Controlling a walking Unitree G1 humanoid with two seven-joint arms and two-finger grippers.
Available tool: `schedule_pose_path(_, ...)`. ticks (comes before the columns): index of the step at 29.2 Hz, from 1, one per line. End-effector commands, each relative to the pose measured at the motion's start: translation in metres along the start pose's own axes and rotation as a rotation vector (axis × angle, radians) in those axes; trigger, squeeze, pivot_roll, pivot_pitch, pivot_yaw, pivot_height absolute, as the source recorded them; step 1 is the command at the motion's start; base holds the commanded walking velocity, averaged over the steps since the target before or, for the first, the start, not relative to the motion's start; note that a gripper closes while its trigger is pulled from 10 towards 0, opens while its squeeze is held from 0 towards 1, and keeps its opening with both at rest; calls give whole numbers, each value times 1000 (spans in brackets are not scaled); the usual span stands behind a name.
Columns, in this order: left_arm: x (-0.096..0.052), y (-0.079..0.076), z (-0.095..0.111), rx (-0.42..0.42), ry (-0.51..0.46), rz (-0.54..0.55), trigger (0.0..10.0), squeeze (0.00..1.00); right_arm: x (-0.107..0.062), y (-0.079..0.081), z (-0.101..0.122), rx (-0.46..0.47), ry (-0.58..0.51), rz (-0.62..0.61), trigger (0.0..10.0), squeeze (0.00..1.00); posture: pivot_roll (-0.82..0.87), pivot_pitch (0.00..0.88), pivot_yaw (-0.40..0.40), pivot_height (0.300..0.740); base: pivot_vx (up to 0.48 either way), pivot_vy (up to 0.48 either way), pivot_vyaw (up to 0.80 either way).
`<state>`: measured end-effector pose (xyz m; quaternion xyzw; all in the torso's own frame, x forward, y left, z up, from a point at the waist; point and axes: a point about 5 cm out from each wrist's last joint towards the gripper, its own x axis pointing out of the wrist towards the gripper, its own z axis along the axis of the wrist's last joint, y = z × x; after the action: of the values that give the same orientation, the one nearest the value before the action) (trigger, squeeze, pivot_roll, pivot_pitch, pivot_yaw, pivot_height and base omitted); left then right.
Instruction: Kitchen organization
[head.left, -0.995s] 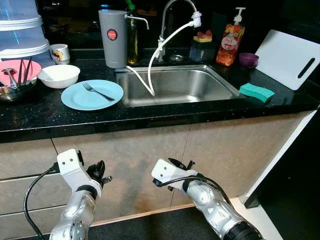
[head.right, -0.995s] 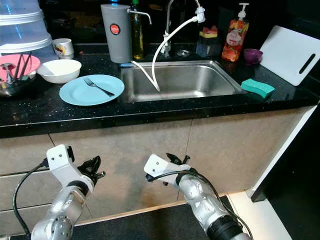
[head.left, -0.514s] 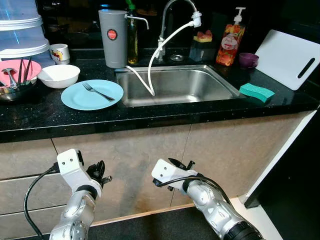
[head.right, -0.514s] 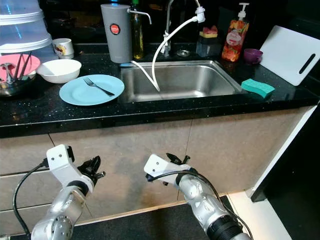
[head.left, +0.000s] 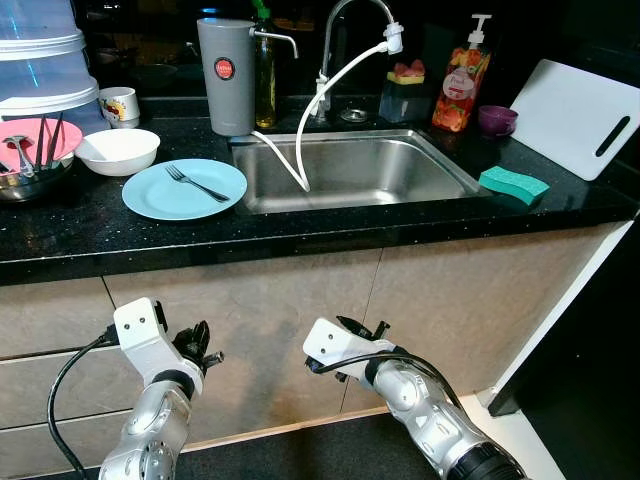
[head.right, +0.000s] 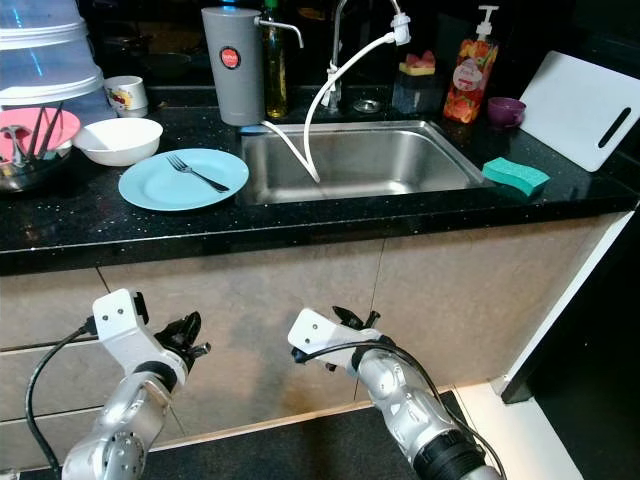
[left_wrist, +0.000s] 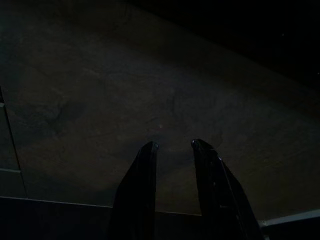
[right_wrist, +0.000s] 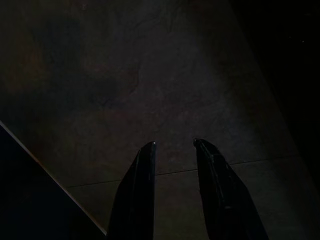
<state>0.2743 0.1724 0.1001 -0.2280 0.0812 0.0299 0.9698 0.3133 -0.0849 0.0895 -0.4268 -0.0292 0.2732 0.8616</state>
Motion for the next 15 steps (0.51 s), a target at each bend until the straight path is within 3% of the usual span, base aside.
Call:
schedule_pose_path(1, 1, -2, -3, -12, 15, -1, 10000, 0, 0, -2, -3, 10, 13, -1, 10000, 0, -137, 22, -24, 740, 0, 0, 0)
schedule_pose_path(15, 1, -2, -2, -8, 14, -3, 10000, 0, 0, -2, -3, 10, 13, -1, 10000, 0, -137, 13, -23, 740, 0, 0, 0)
